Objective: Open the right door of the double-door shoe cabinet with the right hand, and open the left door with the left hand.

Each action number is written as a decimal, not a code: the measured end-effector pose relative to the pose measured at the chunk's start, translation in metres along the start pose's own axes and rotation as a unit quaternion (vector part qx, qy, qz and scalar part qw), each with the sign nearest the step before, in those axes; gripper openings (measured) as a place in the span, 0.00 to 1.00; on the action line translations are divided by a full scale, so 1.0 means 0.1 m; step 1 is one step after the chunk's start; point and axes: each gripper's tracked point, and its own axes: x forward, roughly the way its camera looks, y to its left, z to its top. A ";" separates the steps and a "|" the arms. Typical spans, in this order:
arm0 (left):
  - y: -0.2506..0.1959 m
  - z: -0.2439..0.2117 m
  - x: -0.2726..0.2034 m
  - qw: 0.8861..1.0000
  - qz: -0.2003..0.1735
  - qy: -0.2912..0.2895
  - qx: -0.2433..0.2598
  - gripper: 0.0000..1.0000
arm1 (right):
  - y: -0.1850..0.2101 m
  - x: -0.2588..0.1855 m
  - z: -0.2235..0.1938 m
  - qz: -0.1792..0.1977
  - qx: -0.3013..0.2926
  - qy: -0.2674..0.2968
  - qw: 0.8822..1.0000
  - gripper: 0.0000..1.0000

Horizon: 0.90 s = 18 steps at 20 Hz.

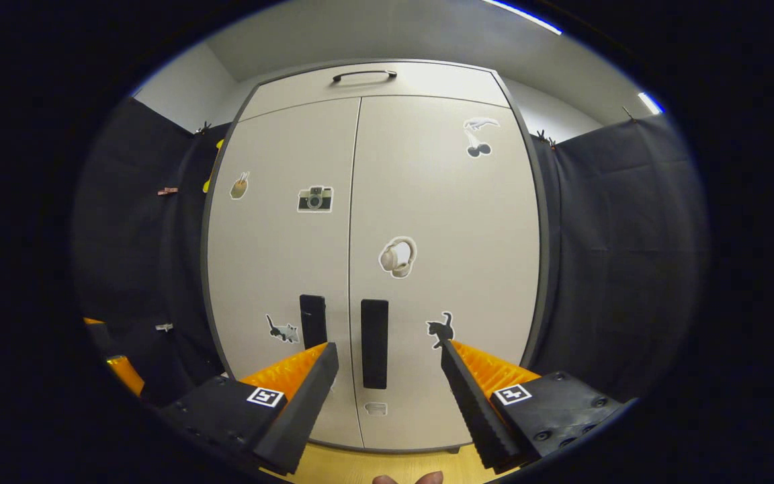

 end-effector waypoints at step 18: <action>0.18 -0.14 0.12 1.000 -0.006 0.016 -0.014 0.95 | 0.11 0.97 -0.51 -0.008 0.010 0.031 0.999 0.43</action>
